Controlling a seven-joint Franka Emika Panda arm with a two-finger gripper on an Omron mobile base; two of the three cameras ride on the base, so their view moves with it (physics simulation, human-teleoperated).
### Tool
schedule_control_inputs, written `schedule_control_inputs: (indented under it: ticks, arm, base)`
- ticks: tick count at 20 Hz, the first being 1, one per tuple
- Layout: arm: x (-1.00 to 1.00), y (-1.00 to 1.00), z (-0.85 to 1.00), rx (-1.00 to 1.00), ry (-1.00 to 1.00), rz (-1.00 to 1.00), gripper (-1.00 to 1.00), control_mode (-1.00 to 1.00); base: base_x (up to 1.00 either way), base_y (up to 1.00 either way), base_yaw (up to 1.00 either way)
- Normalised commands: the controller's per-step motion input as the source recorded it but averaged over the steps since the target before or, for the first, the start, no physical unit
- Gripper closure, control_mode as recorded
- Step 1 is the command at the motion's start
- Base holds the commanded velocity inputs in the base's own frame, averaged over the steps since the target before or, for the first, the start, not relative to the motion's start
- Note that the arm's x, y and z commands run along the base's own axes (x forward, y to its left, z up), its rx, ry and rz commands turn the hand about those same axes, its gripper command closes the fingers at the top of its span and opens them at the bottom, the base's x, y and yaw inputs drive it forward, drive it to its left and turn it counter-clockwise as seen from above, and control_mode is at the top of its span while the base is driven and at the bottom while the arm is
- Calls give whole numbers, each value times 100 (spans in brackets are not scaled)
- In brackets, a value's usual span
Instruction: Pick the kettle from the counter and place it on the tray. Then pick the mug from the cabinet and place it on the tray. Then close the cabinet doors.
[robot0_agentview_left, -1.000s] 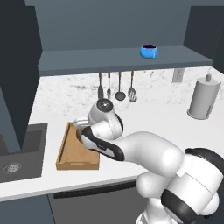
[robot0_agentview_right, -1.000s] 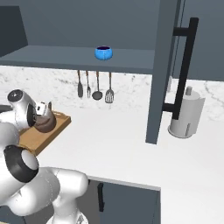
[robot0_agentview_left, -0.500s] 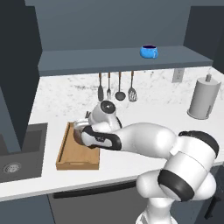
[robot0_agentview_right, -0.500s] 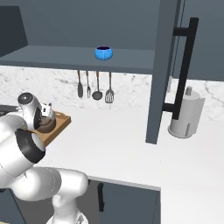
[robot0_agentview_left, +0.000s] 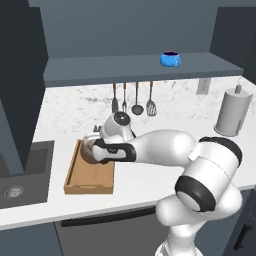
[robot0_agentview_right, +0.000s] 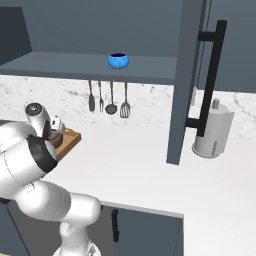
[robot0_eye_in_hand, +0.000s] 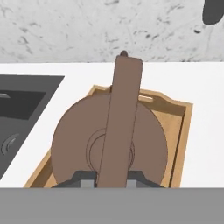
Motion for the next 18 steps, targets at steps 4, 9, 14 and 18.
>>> schedule_control_inputs:
  ticks: [4, 9, 14, 18]
  arm:
    - [2, -9, -25, -3, 0, 0, 100, -100]
    - [0, -14, -30, -9, 0, -5, 100, -100]
    - [-4, -11, -19, -7, 0, -12, 100, -100]
    - [-1, -2, -17, -3, 0, -26, 100, -100]
  base:
    - [0, 0, 0]
    - [0, 0, 0]
    - [0, 0, 0]
    - [0, 0, 0]
